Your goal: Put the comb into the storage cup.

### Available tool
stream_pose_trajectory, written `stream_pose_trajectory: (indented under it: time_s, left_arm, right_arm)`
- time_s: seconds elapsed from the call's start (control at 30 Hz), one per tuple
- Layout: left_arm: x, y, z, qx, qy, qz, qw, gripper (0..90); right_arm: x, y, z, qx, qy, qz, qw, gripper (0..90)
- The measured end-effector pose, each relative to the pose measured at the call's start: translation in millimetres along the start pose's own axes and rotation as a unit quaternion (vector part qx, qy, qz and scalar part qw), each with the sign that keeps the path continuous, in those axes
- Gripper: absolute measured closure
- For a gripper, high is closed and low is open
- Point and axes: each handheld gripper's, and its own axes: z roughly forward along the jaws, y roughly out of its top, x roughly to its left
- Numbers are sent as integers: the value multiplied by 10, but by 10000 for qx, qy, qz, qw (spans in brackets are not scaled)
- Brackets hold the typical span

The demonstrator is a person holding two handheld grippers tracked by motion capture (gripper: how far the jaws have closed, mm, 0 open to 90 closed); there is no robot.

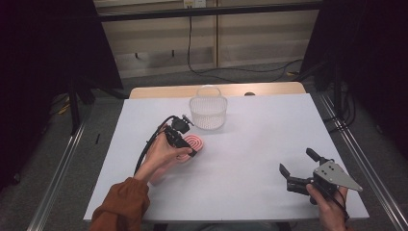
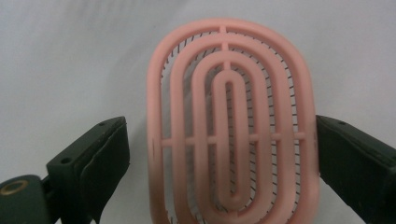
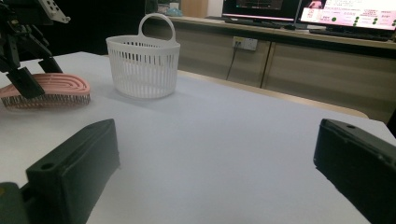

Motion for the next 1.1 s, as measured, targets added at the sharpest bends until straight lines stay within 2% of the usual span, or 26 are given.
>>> stream_pose_trajectory:
  time_s: [0.07,0.17,0.3,0.4,0.7,0.8,1.0,1.1]
  left_arm:
    - [11,-4,14,-5,-84,-42,10000,56]
    - [7,-3,55,5,-53,30,10000,57]
    - [-6,-7,80,55,-91,34,9999,100]
    - [-8,-7,88,84,-60,3,9999,97]
    - [-15,-11,133,189,-194,41,9996,101]
    - [-19,-6,128,249,-248,100,9993,165]
    - [-26,-14,120,226,-289,68,9993,195]
    - [-36,-8,118,262,-260,133,9992,197]
  right_arm:
    - [-1,-1,1,4,13,2,10000,0]
    - [2,-1,1,-11,22,-12,10000,0]
    - [3,-2,2,-1,32,-3,10000,0]
    - [2,-2,1,-3,38,0,10000,0]
    - [3,-2,2,12,45,-2,10000,0]
    - [3,-3,2,10,40,1,10000,0]
    - [3,-4,1,19,45,1,10000,0]
    - [2,-4,2,21,42,1,10000,0]
